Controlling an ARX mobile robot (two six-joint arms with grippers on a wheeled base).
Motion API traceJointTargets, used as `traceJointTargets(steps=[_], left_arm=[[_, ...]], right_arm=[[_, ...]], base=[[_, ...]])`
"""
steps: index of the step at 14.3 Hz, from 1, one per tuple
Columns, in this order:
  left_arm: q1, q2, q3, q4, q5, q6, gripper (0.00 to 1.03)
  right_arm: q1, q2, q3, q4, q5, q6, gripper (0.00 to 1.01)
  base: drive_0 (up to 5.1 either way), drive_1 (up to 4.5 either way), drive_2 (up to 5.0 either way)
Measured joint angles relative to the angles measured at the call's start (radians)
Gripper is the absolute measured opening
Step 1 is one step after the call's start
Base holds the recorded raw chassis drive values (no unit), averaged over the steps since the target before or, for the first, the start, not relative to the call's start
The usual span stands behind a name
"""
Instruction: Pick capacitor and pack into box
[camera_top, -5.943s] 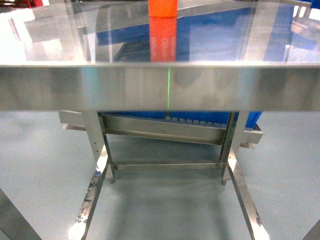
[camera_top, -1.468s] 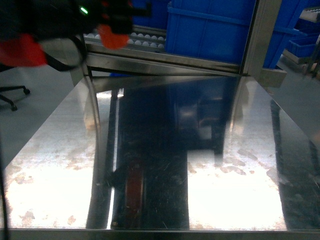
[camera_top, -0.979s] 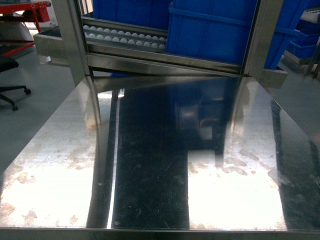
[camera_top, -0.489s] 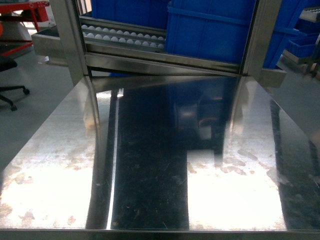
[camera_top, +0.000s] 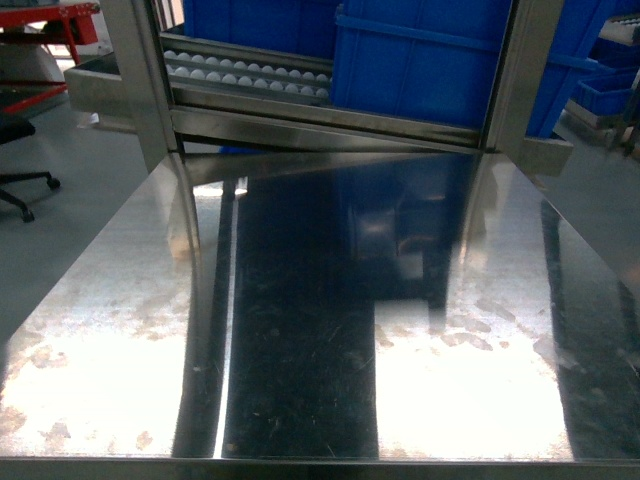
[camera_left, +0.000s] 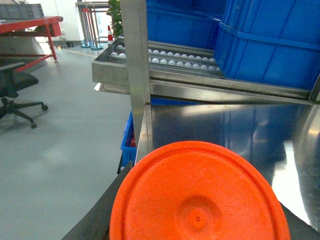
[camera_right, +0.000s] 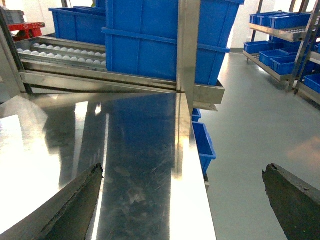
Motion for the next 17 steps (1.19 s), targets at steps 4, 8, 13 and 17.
traceJointTargets(steps=[4,8,13,17], left_arm=[[0.144,-0.209,-0.130,-0.073,0.150,0.000,0.44],[0.154,-0.414,-0.218,-0.173,0.158,-0.003,0.44],[0.154,-0.526,-0.218,-0.280,0.157,-0.003,0.44],[0.154,-0.597,-0.218,-0.353,0.158,-0.003,0.44]], right_arm=[[0.000,0.000,0.000,0.000,0.000,0.000,0.98],[0.000,0.000,0.000,0.000,0.000,0.000,0.98],[0.000,0.000,0.000,0.000,0.000,0.000,0.98],[0.000,0.000,0.000,0.000,0.000,0.000,0.98]], base=[[0.0,0.00,0.0],[0.0,0.00,0.0],[0.0,0.00,0.0],[0.0,0.00,0.0]])
